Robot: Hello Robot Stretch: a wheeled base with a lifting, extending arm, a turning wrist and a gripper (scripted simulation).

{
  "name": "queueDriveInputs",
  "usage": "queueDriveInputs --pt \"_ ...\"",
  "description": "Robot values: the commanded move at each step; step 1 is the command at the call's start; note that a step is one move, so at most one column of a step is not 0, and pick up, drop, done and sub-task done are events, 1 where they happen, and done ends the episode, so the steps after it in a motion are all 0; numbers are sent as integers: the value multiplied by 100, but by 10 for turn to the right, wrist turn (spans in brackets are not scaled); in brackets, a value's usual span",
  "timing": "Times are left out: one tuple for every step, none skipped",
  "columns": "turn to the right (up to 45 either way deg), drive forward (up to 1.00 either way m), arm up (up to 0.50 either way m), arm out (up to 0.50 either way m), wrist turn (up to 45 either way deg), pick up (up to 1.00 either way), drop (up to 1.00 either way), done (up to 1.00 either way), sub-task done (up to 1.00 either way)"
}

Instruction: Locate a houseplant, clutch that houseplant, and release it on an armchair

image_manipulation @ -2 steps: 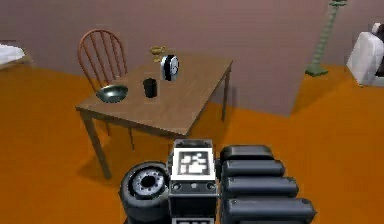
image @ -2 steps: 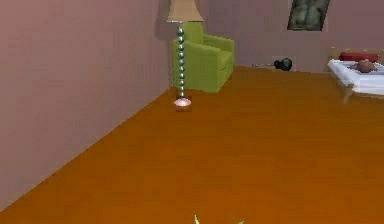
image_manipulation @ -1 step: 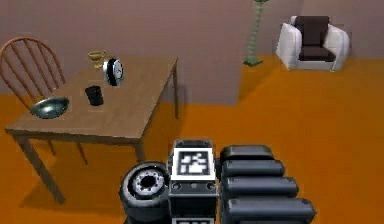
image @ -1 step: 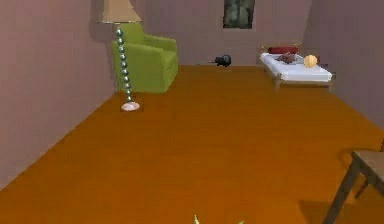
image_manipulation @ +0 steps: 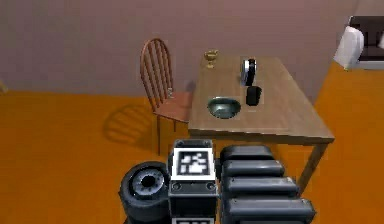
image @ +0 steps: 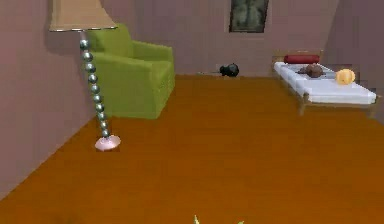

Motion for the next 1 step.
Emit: queueDriveInputs --pt "0 100 0 0 0 0 0 0 0"
